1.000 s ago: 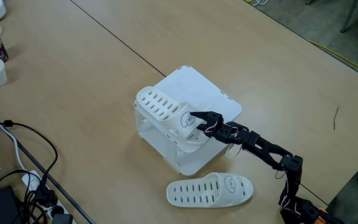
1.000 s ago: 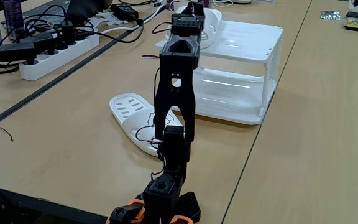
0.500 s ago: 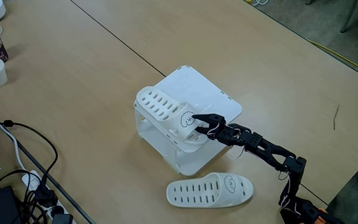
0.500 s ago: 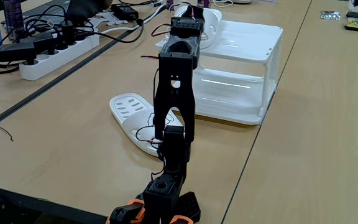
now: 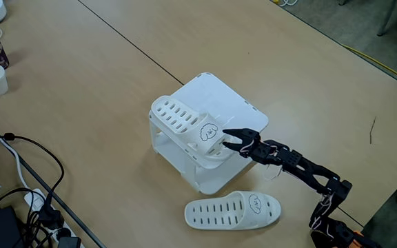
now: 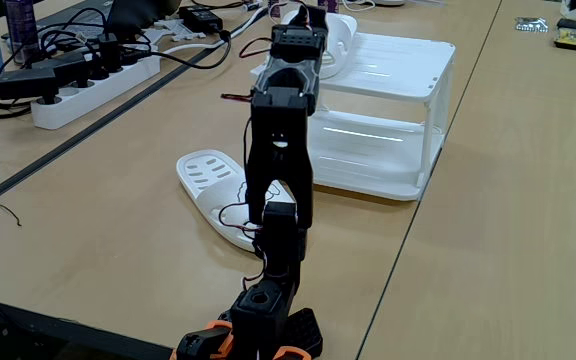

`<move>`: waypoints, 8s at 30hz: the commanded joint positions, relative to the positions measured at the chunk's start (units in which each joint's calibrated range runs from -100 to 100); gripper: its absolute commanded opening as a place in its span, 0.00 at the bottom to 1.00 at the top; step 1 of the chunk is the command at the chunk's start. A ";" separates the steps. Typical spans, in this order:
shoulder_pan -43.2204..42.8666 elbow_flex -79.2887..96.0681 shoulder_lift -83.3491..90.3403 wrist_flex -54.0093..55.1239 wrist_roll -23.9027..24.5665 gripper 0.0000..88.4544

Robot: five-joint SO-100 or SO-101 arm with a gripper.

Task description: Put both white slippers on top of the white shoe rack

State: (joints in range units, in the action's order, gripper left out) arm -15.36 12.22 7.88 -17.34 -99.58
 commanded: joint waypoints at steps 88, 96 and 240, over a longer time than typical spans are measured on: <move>-14.83 69.56 38.86 0.69 -0.42 0.01; -16.72 75.33 46.60 0.26 -0.42 0.01; -25.68 68.84 12.78 42.10 -0.42 0.00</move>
State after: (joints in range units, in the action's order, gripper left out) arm -41.05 84.64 20.16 23.61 -99.58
